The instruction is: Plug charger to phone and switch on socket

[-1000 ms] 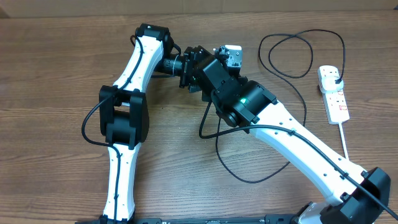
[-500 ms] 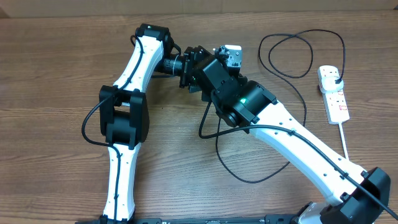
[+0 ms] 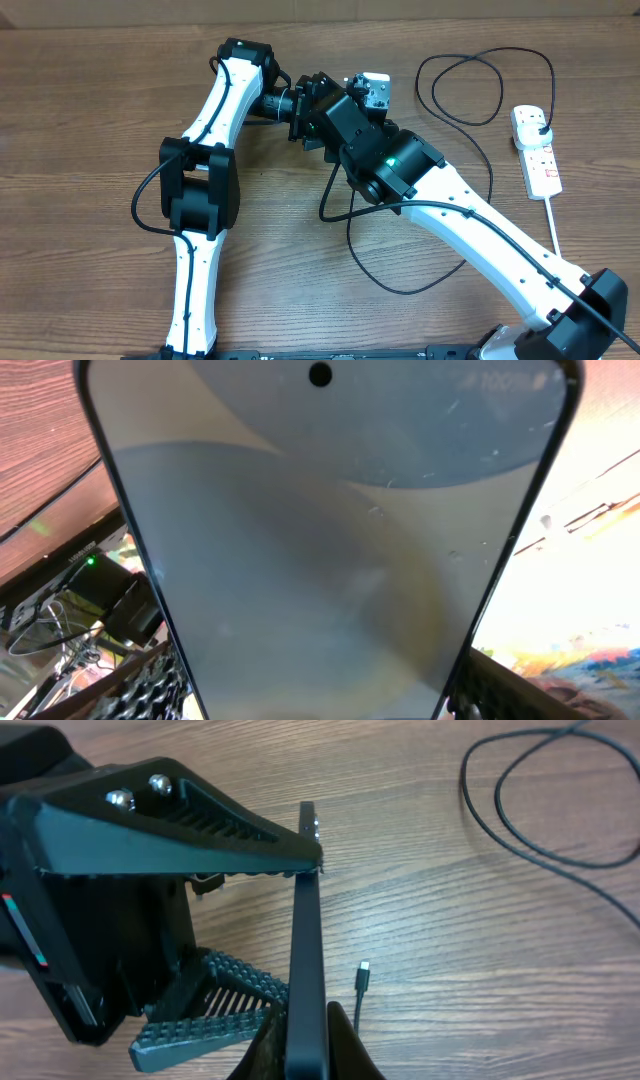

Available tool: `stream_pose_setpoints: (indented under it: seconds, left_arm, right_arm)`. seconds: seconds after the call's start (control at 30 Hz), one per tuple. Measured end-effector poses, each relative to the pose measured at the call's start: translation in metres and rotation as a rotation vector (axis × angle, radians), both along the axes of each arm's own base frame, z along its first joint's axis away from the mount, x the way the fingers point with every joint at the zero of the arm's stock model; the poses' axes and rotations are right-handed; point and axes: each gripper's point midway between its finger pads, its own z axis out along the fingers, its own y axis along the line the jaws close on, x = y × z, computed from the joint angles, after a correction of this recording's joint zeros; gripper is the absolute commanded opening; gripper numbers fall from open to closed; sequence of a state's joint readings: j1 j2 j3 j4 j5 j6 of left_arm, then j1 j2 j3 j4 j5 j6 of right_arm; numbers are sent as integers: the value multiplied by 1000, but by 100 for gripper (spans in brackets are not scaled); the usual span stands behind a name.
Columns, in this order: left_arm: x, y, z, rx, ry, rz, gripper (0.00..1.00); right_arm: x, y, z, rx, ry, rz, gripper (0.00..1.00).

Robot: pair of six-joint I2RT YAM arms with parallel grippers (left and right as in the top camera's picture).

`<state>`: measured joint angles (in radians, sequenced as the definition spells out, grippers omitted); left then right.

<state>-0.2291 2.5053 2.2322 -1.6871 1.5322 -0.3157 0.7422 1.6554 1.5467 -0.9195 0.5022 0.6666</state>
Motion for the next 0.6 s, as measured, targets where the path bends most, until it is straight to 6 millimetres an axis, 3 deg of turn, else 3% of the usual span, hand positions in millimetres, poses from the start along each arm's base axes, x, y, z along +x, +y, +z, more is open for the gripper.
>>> stream_pose_setpoints:
  seconds: [0.2, 0.4, 0.6]
  left_arm:
    - [1, 0, 2, -9, 2, 4, 100]
    - [5, -1, 2, -31, -46, 8, 100]
    - [7, -2, 2, -37, -71, 7, 89]
  right_arm:
    - [0, -2, -3, 102, 5, -131, 4]
    - [4, -9, -1, 257, -21, -336, 4]
    - [8, -17, 0, 483, -44, -601, 4]
